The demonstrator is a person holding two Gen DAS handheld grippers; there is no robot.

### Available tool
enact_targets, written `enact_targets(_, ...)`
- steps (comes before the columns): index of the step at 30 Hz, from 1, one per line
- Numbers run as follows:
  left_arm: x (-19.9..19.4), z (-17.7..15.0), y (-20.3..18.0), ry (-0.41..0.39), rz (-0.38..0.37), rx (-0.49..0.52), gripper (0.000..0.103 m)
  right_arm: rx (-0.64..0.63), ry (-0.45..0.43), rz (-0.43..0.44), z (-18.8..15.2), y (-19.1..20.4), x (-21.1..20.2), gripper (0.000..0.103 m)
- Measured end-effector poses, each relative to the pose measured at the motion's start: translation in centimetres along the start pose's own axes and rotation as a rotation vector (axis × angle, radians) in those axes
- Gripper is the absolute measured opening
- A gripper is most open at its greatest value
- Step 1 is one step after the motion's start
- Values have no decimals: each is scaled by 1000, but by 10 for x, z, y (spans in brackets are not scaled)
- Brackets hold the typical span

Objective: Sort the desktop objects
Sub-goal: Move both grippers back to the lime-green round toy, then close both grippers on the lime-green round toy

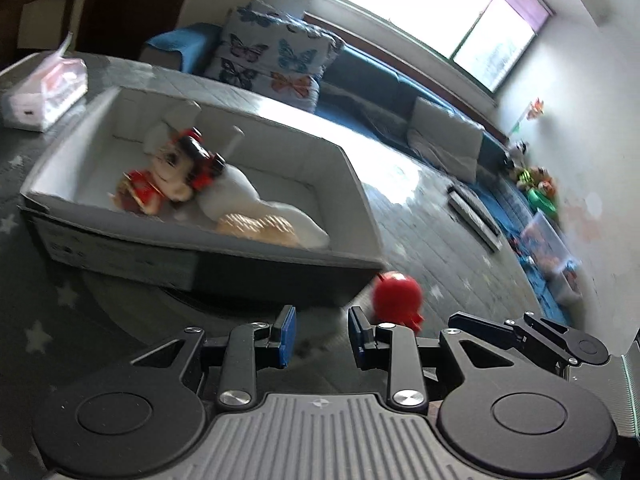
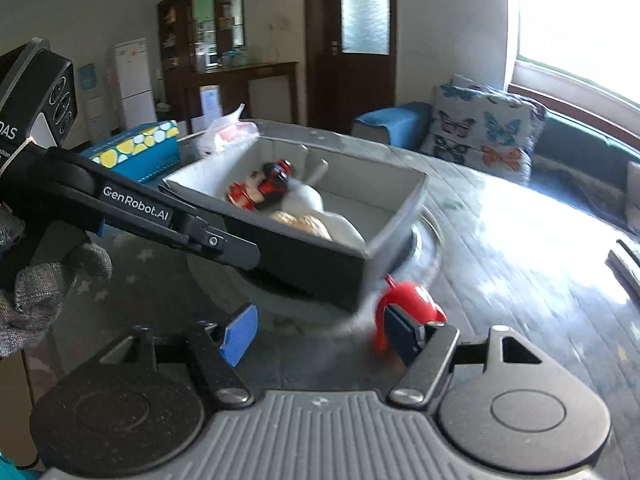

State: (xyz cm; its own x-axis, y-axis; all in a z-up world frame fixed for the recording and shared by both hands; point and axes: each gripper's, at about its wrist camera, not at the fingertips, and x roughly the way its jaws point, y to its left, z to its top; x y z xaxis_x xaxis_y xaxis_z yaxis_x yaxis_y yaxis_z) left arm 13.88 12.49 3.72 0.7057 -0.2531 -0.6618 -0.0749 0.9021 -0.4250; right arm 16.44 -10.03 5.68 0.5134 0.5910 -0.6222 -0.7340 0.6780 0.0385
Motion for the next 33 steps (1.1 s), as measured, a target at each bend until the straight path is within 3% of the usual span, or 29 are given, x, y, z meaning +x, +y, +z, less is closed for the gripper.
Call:
enact_targets(10,26,-25,-38,96,-47,59,31,84,-1,-78,-35,-27,-24,73)
enact_targets(13,32,-30,-50,123,-76,81,31,99,4,-103,-47,-32,-32,81)
enact_targets(18,43,-39,-69,170,-134,107,31,146,14,-133,-65,-45,-42,82)
enact_targets(26,50,-45,-91,214,-211,139,31,182,42,-126,-86,-51,-40,82)
enact_targets(33,60,-46,-102,232,-217,154,32,224,40,-128,-92,-60,-37,82)
